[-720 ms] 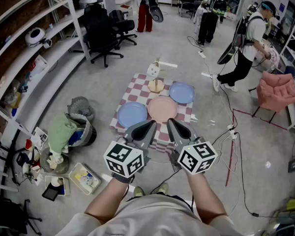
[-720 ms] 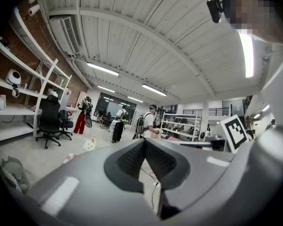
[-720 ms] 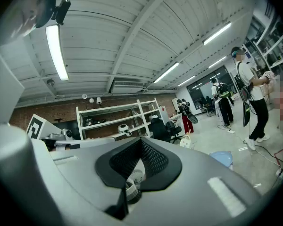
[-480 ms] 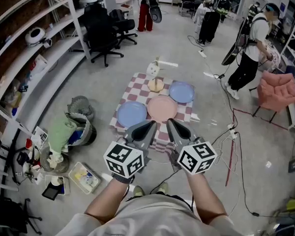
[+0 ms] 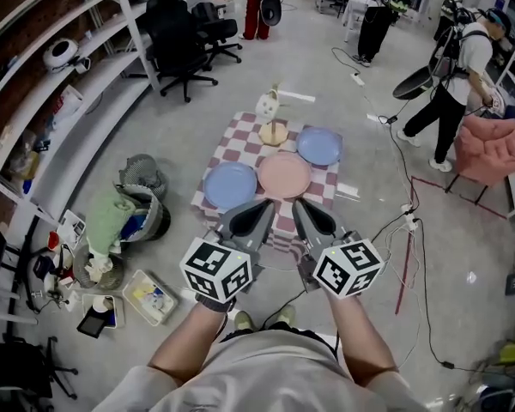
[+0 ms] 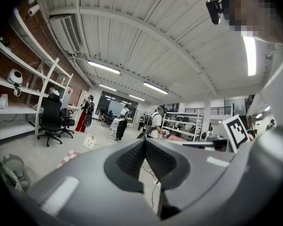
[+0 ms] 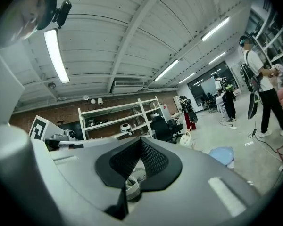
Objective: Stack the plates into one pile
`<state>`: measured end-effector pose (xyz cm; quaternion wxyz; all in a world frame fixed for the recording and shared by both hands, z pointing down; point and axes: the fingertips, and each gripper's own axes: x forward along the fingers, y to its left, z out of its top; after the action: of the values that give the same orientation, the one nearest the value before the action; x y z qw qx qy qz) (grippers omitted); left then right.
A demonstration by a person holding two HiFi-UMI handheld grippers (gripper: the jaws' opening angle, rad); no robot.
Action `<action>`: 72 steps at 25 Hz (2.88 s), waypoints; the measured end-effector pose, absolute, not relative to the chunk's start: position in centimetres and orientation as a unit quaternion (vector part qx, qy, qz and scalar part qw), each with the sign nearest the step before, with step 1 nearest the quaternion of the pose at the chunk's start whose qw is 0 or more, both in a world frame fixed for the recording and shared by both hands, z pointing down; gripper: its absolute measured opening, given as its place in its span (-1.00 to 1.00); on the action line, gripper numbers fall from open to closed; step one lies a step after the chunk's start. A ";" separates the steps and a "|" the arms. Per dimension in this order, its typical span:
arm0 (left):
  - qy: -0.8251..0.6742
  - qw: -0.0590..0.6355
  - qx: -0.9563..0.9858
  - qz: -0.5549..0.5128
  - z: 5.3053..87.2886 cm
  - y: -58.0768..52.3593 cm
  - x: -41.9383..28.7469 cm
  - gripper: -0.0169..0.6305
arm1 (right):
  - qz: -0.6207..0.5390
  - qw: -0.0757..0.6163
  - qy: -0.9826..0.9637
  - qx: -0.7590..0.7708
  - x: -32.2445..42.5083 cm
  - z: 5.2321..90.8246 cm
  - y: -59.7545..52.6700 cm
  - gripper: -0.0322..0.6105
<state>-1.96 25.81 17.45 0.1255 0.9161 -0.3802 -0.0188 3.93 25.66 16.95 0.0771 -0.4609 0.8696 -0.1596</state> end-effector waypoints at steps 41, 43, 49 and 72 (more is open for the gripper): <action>-0.403 0.144 0.904 -0.003 22.7 13.5 -1.9 -0.93 | -0.207 0.083 0.843 -0.489 7.5 22.4 14.0 -0.87; -0.398 0.140 0.907 -0.002 23.1 11.6 -2.7 -0.93 | -0.207 0.080 0.839 -0.497 6.6 22.8 12.4 -0.87; -0.371 0.135 0.919 0.007 24.8 7.2 -4.3 -0.93 | -0.207 0.071 0.824 -0.522 4.1 23.9 8.5 -0.87; -0.326 0.187 0.923 0.085 37.8 -1.2 -0.5 -0.93 | -0.319 0.032 0.772 -0.549 6.1 36.4 -0.5 -0.87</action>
<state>-0.47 -1.24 37.76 0.1869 0.9228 -0.3261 0.0848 6.10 -0.52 36.40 0.0318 -0.5487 0.7721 -0.3191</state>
